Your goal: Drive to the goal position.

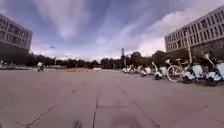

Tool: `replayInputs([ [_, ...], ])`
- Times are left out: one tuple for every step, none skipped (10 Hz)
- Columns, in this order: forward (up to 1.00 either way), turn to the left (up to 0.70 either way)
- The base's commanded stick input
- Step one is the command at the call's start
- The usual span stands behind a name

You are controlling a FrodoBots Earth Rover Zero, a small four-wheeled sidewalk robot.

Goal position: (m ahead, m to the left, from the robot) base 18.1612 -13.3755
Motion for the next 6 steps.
replayInputs([
  [1.0,0.0],
  [1.0,0.0],
  [1.0,0.0],
  [1.0,0.0],
  [1.0,0.0],
  [1.0,0.0],
])
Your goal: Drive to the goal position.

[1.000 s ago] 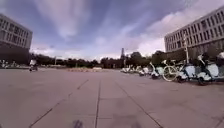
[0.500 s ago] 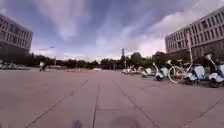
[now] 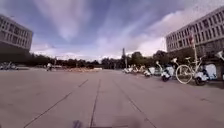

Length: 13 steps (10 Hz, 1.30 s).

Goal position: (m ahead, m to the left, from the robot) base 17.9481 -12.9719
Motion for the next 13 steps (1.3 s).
replayInputs([
  [1.0,0.0],
  [1.0,0.0],
  [1.0,0.0],
  [1.0,0.0],
  [1.0,0.0],
  [1.0,0.0],
  [1.0,0.0],
  [1.0,0.0],
  [1.0,0.0],
  [1.0,0.0],
  [1.0,0.0],
  [1.0,0.0],
  [1.0,0.0],
])
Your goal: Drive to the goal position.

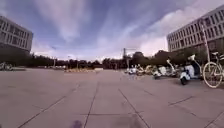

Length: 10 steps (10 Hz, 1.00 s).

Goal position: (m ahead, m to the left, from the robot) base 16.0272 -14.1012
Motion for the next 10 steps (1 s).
replayInputs([
  [1.0,0.0],
  [1.0,0.0],
  [1.0,0.0],
  [1.0,0.0],
  [1.0,0.0],
  [1.0,0.0],
  [1.0,0.0],
  [1.0,0.0],
  [1.0,0.0],
  [1.0,0.0],
])
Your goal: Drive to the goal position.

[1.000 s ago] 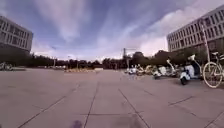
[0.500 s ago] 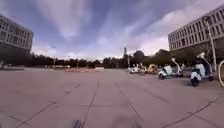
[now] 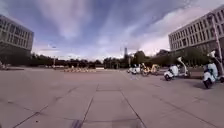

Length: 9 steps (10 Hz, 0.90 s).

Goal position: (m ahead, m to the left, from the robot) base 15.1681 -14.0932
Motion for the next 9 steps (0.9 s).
replayInputs([
  [1.0,0.0],
  [1.0,0.0],
  [1.0,0.0],
  [1.0,0.0],
  [1.0,0.0],
  [1.0,0.0],
  [1.0,0.0],
  [1.0,0.0],
  [1.0,0.0],
])
